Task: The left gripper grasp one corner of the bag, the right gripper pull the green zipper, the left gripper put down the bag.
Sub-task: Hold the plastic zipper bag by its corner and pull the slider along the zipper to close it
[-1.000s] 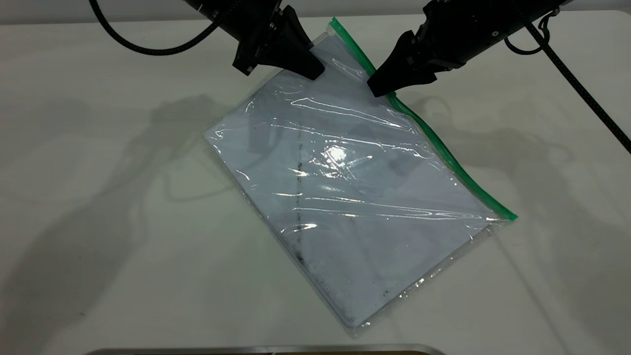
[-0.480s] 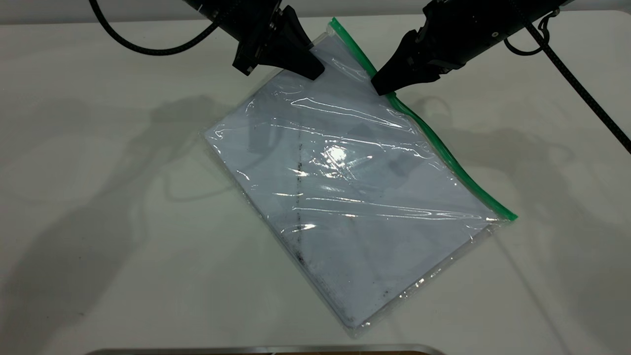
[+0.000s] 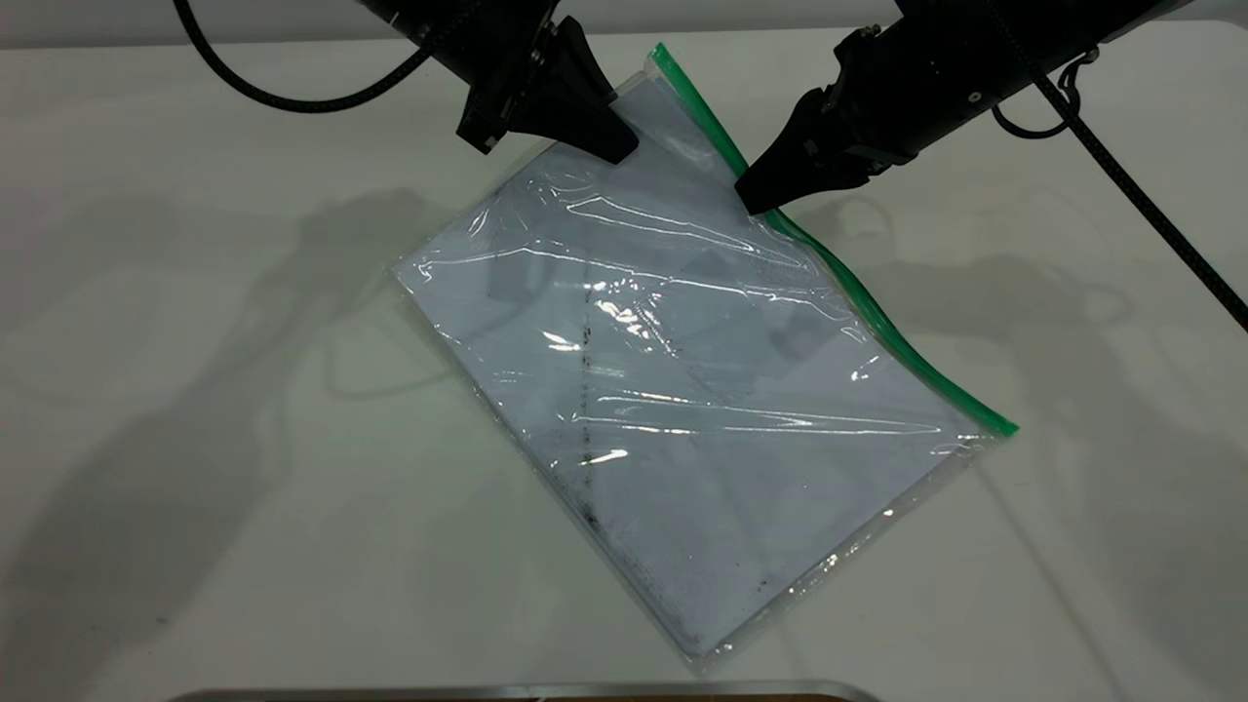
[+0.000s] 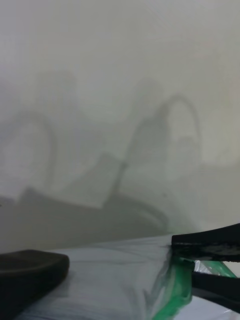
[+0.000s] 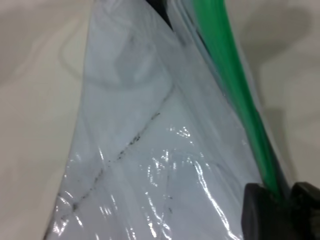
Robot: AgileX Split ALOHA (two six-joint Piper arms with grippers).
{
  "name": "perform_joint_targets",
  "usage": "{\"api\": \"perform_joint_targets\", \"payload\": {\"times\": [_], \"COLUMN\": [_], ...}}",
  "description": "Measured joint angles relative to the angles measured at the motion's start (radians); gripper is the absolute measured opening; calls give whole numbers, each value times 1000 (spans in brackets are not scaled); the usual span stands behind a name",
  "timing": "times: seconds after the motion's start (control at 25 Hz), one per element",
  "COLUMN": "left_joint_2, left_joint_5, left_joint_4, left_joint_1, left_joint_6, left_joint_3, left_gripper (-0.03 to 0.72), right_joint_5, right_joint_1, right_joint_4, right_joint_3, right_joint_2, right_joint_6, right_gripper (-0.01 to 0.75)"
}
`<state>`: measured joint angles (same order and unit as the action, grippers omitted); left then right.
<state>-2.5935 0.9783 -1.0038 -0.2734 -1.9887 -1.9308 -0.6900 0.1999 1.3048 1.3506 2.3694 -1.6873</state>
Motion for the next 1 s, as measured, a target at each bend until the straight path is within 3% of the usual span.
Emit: {"api": "perform_joint_targets", "payload": {"times": [0.2,1.0], "left_joint_2": [0,-1], "left_joint_5": [-4,26], "left_joint_4": [-8,-70], "left_joint_1": [1,42], "left_joint_6": [0,0], "left_joint_3": [0,0], "left_gripper": [53,53], "right_joint_5": [26,80], "right_joint_1": [0,9], "right_joint_4": [-12,-125], "right_joint_3": [1,9], "right_joint_2": [0,0], "right_joint_6": [1,95], "right_gripper": [68,66]}}
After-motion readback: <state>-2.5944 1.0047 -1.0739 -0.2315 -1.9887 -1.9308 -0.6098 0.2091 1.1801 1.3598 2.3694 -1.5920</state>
